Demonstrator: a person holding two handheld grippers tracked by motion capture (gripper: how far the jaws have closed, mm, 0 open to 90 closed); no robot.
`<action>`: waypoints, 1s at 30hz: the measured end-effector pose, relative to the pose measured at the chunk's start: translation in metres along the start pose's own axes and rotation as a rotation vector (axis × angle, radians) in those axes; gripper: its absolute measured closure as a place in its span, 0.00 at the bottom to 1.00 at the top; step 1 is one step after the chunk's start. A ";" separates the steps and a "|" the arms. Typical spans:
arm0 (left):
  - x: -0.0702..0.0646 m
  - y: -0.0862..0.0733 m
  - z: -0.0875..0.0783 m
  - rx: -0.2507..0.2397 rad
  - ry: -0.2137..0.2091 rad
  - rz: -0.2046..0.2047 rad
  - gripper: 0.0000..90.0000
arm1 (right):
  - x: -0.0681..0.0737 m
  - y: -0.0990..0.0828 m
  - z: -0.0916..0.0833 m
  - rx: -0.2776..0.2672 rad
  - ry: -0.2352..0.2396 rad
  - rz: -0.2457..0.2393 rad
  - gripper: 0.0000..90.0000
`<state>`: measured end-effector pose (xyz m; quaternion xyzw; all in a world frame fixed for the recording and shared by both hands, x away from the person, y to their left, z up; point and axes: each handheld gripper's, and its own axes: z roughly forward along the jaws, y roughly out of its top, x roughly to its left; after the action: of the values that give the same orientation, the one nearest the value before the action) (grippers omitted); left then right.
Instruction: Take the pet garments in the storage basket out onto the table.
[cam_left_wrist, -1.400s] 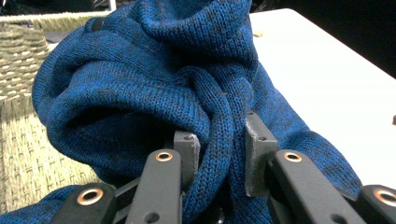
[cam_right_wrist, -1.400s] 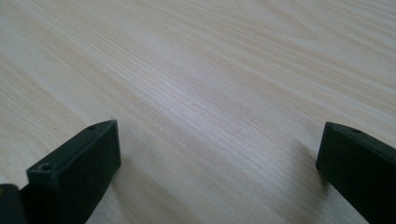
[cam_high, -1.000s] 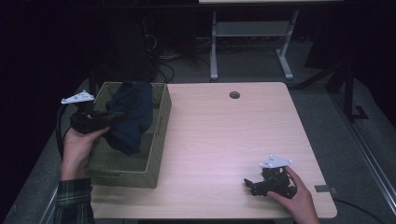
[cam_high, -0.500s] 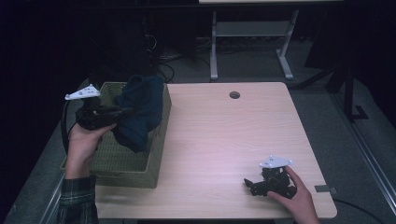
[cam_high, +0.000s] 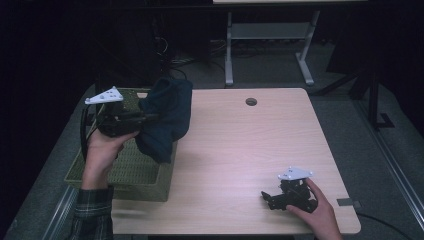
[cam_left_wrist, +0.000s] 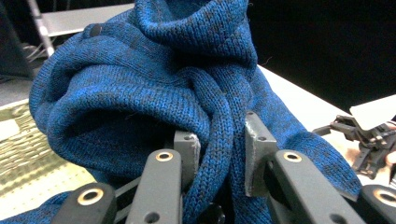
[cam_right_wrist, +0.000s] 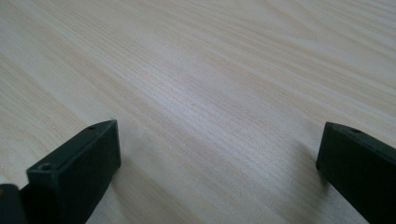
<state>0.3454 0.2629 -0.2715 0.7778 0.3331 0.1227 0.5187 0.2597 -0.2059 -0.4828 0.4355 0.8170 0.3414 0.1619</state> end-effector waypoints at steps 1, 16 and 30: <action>-0.002 0.001 0.002 0.002 -0.006 0.005 0.80 | 0.000 0.000 0.000 0.000 0.000 0.000 0.00; -0.029 0.010 0.039 0.026 -0.089 0.041 0.80 | 0.000 0.000 0.000 0.003 0.001 0.006 0.00; -0.056 0.013 0.077 0.050 -0.157 0.075 0.80 | 0.000 0.000 0.000 0.002 -0.001 0.003 0.00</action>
<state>0.3504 0.1675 -0.2843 0.8096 0.2648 0.0723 0.5189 0.2595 -0.2058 -0.4826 0.4371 0.8166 0.3407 0.1612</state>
